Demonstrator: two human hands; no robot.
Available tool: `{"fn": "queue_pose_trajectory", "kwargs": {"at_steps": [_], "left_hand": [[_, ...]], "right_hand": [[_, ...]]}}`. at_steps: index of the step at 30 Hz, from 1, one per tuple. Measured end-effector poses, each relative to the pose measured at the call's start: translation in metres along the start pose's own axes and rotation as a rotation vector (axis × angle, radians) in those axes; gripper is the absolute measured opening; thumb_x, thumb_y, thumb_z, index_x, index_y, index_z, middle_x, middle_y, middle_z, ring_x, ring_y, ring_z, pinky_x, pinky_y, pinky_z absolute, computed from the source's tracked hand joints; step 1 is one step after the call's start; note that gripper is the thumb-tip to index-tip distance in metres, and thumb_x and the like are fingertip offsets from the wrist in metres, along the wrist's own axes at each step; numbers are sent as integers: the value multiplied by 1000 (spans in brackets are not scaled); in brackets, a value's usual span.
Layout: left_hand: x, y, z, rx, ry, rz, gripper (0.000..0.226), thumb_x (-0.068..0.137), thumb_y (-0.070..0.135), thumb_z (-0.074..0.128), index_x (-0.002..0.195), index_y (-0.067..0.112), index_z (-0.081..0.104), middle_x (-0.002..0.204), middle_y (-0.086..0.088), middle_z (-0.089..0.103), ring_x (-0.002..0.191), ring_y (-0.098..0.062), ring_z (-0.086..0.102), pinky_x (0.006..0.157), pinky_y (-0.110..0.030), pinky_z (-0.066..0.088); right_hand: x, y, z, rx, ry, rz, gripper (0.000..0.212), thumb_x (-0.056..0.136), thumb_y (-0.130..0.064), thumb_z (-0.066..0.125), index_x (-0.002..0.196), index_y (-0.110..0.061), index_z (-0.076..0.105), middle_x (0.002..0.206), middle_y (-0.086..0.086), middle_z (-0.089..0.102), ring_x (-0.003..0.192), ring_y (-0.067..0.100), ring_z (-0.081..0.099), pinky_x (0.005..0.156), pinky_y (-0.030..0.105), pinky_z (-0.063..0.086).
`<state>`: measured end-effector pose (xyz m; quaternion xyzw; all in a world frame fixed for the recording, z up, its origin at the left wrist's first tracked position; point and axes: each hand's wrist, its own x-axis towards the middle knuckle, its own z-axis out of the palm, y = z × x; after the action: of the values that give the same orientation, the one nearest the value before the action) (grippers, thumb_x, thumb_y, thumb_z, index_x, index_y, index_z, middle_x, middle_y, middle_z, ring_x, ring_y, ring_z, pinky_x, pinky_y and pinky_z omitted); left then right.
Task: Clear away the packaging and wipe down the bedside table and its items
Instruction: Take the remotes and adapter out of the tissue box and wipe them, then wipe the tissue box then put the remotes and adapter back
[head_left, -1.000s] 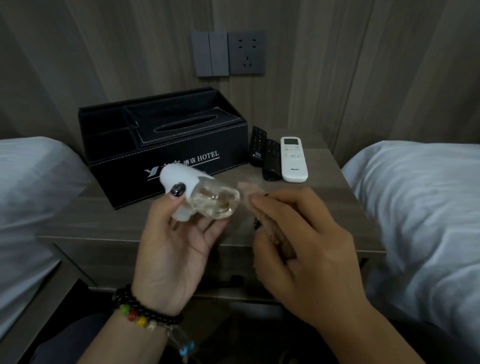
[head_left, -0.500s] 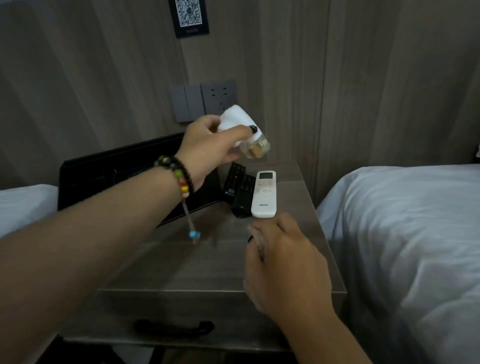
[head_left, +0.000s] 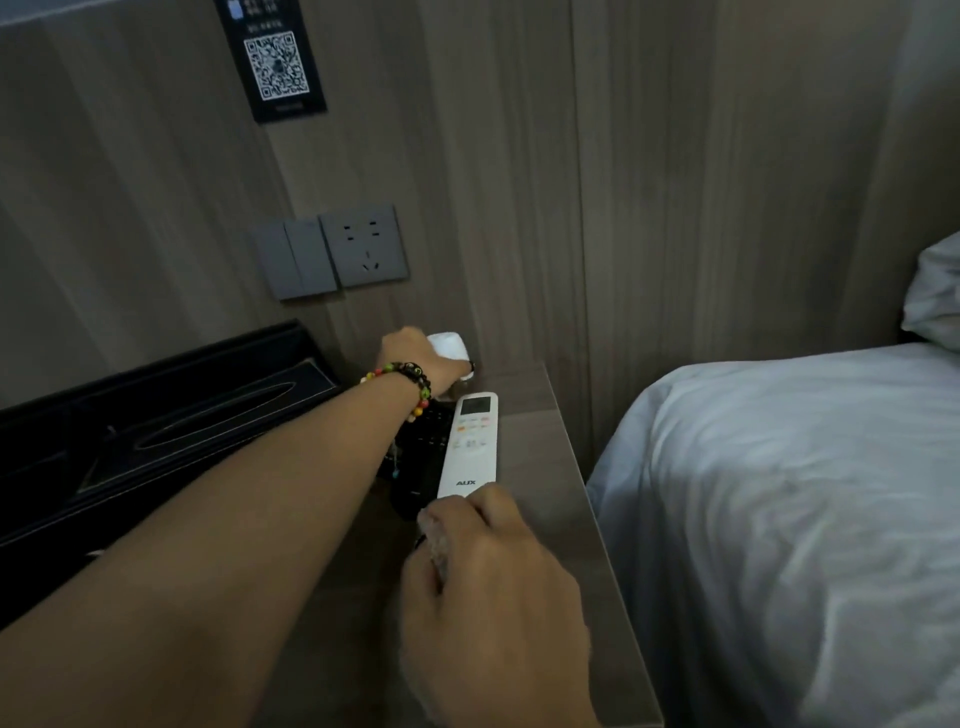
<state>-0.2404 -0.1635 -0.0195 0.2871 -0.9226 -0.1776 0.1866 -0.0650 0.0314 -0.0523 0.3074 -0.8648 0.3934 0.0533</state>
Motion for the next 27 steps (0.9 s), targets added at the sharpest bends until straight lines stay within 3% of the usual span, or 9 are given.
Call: {"fn": "queue_pose_trajectory", "kwargs": {"at_steps": [4,7,10,15,20,24,27], "left_hand": [[1,1,3,22,1,-20,63,71,44,78,116,5,58,117,-12,63,102,-26,63,68,-26,45],[-6,3,-7,-13,-2,-15,78,70,51,77,125,7,45,125,-12,54,111,-28,56,81,-31,49],[-38,0,-29,-123,114,124,77,79,55,66,135,11,39,137,-10,42,125,-25,46,101,-36,43],[-122,-58,-86,-39,243,479,58,90,34,58,140,12,36,138,-5,40,130,-16,38,108,-26,31],[-166,-138,-132,91,281,430,58,89,29,60,139,11,37,133,-7,47,123,-20,46,106,-37,39],[-182,-200,-158,180,323,264,57,88,30,62,138,15,38,120,-4,61,99,-27,61,97,-52,43],[-193,-230,-159,230,329,151,40,91,31,56,128,17,48,113,-6,64,103,-28,61,98,-51,40]], "right_hand": [[3,1,1,-8,4,-14,32,97,-41,35,126,-32,44,128,-14,34,118,9,47,87,27,45],[4,1,5,-18,45,-28,32,95,-42,37,124,-34,48,126,-14,38,116,9,50,78,22,41],[2,2,8,-18,99,-39,31,93,-46,39,119,-35,51,123,-14,42,112,9,53,80,21,44],[3,6,12,222,234,-40,23,86,-40,55,105,-32,65,114,-16,51,94,5,59,84,28,50],[1,4,12,484,369,33,20,88,-25,62,106,-32,64,111,-18,54,98,-13,52,83,4,40],[-8,-4,9,836,351,219,16,92,-29,56,101,-34,67,103,-11,69,93,4,66,81,28,53],[-13,-2,9,1142,278,418,21,96,-32,52,105,-23,69,103,0,74,97,20,70,90,42,53]]}}
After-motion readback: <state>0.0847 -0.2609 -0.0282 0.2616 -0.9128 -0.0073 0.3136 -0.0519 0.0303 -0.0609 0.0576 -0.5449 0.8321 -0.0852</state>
